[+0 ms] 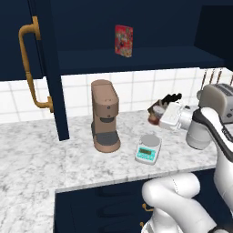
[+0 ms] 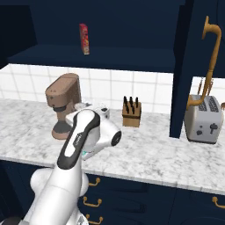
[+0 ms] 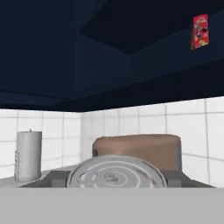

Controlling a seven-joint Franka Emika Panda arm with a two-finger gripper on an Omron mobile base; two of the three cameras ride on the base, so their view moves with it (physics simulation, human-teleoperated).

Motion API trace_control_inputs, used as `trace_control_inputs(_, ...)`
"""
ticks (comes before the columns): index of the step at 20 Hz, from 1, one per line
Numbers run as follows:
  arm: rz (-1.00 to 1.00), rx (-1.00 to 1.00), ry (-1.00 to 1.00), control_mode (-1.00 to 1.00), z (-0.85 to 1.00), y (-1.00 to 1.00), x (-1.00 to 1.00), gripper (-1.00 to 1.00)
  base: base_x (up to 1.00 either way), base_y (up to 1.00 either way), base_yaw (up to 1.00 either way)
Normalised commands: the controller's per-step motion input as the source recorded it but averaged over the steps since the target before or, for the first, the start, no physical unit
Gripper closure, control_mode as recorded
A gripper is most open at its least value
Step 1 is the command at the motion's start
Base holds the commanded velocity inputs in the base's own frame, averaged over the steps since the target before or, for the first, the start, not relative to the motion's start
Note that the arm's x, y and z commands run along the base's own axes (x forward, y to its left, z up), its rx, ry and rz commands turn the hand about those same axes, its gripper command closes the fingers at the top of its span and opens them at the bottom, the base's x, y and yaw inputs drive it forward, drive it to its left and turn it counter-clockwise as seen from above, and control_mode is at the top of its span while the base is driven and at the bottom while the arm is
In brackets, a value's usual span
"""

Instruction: Pick the canned food and place it on the digital scale for weighing, and close the cabinet.

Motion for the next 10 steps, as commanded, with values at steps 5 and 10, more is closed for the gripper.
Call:
trace_control_inputs(5, 0.08, -0.06, 0.14, -1.0, -0.1, -0.36, 0.04, 1.0, 0.0, 0.0, 0.0)
trace_control_inputs(10, 0.09, -0.14, 0.0, -1.0, -0.34, -0.24, 0.0, 1.0, 0.0, 0.0, 0.0)
